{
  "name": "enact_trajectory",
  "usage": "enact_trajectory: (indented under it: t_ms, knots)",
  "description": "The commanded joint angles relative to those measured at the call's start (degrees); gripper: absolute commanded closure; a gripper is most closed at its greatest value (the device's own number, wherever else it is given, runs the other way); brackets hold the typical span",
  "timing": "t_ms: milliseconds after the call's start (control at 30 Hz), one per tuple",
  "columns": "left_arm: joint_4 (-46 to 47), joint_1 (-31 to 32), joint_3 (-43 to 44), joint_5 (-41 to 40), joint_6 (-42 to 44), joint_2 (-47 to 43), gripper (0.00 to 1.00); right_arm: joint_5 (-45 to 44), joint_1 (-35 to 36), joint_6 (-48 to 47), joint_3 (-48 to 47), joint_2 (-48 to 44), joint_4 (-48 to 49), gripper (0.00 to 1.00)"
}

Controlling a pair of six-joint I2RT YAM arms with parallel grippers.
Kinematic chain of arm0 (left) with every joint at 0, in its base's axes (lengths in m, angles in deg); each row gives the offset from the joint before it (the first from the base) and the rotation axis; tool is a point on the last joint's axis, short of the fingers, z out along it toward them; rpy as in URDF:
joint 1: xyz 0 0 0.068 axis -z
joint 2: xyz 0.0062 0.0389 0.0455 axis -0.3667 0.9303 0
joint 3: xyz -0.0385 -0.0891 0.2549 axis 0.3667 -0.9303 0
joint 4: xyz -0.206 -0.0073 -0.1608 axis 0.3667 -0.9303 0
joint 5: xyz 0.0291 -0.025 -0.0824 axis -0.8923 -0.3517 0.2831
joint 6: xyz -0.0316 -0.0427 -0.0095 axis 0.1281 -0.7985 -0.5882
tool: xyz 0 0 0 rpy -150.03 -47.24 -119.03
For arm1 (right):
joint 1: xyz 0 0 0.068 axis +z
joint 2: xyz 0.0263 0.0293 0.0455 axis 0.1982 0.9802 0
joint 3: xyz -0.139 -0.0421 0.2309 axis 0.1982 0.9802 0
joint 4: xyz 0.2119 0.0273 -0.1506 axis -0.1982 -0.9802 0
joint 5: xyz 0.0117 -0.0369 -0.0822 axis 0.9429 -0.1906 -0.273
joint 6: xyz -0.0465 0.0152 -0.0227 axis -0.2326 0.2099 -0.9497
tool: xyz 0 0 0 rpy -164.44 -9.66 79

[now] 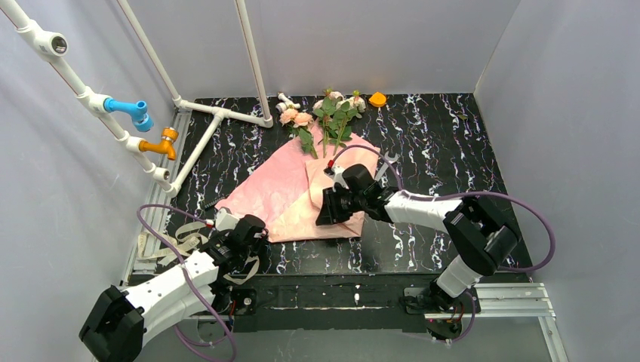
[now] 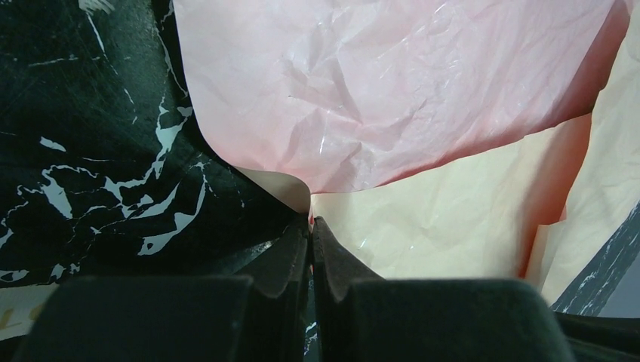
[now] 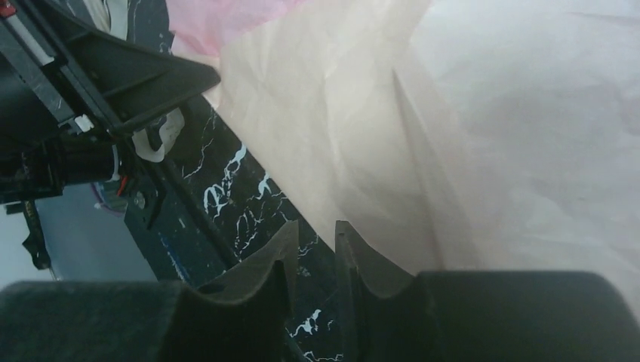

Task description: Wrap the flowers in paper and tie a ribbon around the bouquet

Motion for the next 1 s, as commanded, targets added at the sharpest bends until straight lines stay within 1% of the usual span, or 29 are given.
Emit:
enact_trajectory:
  t_ms: [0, 200, 367, 500, 767, 967]
  knots:
    - [-3.1, -0.2, -1.18, -2.77, 1.28, 1.32, 0.98, 3.83, 2.91, -0.54, -2.9, 2.24, 3.38, 0.69]
    - [-2.4, -0.21, -0.17, -2.69, 2.99, 2.51, 0.98, 6.88, 4.83, 1.57, -3.37, 7.89, 8.62, 0.78]
    - [-1.66, -0.2, 0.43, -2.35, 4.11, 3.37, 0.99, 7.86, 6.0, 3.42, -5.88, 11.28, 10.86, 0.83]
    - [-2.68, -0.28, 1.58, -2.8, 4.82, 3.67, 0.99, 7.35, 7.33, 3.59, -6.83, 13.09, 10.58, 0.83]
    - [-4.95, -0.23, 4.14, -3.6, 8.0, 1.82, 1.0, 4.45, 7.35, 2.52, -6.48, 18.06, 9.44, 0.85]
    - [-5.67, -0.23, 9.34, -3.17, 14.04, 1.24, 1.0, 3.15, 7.35, 1.1, -7.64, 20.06, 6.95, 0.86]
